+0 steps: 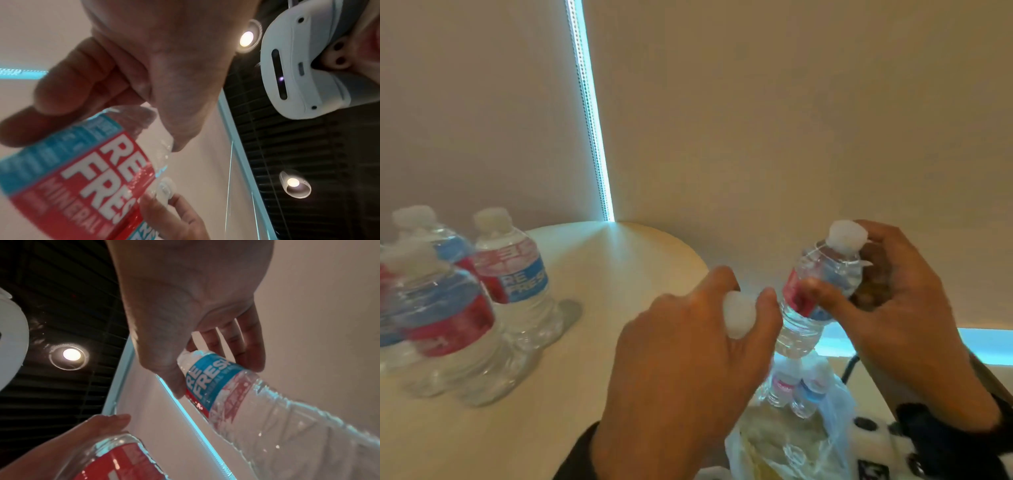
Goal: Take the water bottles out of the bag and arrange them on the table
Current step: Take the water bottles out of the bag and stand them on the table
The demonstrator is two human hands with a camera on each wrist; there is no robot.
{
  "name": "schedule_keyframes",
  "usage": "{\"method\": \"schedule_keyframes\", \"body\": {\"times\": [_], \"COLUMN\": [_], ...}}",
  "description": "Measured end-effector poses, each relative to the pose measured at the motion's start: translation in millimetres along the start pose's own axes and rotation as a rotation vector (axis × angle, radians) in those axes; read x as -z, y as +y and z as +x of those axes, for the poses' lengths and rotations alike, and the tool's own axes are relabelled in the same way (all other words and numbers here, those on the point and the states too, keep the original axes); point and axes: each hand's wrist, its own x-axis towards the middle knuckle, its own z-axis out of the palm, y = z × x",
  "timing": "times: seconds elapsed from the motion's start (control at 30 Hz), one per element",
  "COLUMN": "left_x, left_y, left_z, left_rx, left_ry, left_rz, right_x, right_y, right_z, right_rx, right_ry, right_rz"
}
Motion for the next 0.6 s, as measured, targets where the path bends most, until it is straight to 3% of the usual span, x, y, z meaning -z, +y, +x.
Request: {"method": "schedule_keyframes", "body": {"times": [0.27,0.6], "left_x": [62,87], "left_y": [-45,-87], "left_z": [15,21], "left_rx": [0.086,0.209], "left_ry": [0.155,0.113], "left_rz": [0.128,0.423], "right_x": [-67,-169], "right_y": [-53,-64], "right_z": [32,52], "right_rx": [0.159,0.210], "right_ry": [-0.204,-0.390], "right_rz": [0.084,0.149]}}
